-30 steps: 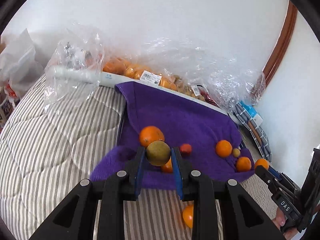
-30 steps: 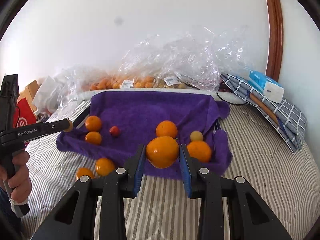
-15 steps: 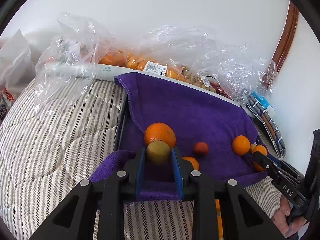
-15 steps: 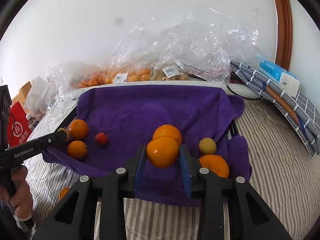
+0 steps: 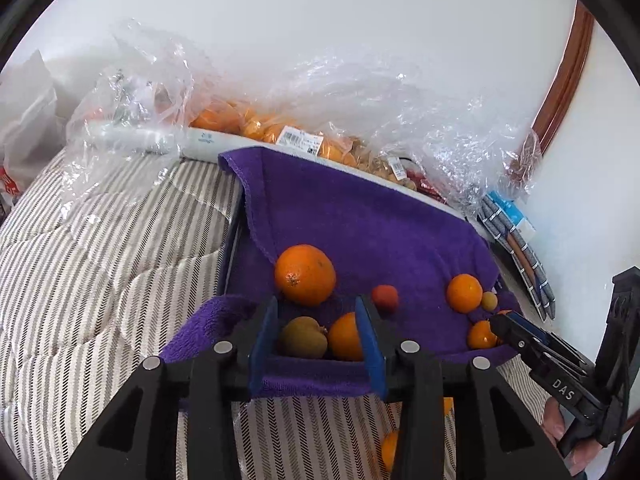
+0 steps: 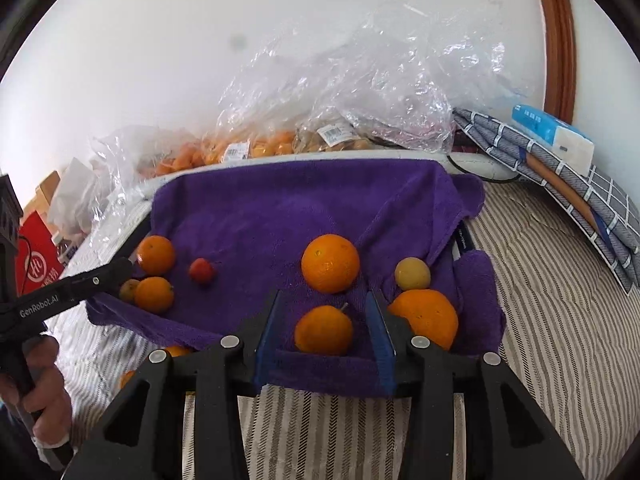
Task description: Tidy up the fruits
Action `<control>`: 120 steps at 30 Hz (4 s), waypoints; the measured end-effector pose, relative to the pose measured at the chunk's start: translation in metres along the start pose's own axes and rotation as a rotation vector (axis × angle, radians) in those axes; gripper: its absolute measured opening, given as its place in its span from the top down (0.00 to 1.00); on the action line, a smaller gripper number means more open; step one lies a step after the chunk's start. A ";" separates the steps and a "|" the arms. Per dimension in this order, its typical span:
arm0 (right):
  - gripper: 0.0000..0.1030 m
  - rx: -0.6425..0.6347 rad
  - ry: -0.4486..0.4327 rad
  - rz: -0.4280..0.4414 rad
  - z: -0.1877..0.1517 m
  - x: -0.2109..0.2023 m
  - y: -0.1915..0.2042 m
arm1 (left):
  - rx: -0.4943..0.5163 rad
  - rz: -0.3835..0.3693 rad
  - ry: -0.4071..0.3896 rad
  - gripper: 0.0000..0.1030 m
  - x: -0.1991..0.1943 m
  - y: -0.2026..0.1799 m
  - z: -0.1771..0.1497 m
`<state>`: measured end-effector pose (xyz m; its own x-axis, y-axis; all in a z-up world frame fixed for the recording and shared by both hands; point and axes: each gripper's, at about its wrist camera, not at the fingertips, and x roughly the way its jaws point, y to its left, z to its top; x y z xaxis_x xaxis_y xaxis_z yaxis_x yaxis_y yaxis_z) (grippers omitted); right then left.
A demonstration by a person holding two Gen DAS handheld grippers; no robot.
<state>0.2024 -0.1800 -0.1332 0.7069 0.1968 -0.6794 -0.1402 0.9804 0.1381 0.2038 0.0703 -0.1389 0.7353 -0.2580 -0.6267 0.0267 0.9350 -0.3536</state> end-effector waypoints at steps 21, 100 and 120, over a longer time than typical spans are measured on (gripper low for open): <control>0.63 -0.097 0.149 0.121 -0.031 -0.004 0.083 | 0.001 0.187 -0.084 0.55 -0.057 0.038 -0.031; 0.67 0.005 -0.012 -0.043 0.012 -0.066 -0.018 | 0.003 0.092 0.051 0.69 -0.039 -0.019 0.013; 0.67 0.038 0.012 -0.032 0.065 0.030 -0.040 | 0.057 0.066 0.086 0.69 0.061 -0.049 0.078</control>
<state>0.2741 -0.2136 -0.1118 0.7025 0.1660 -0.6920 -0.0911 0.9854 0.1438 0.3005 0.0278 -0.1056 0.6757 -0.2136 -0.7056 0.0204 0.9621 -0.2718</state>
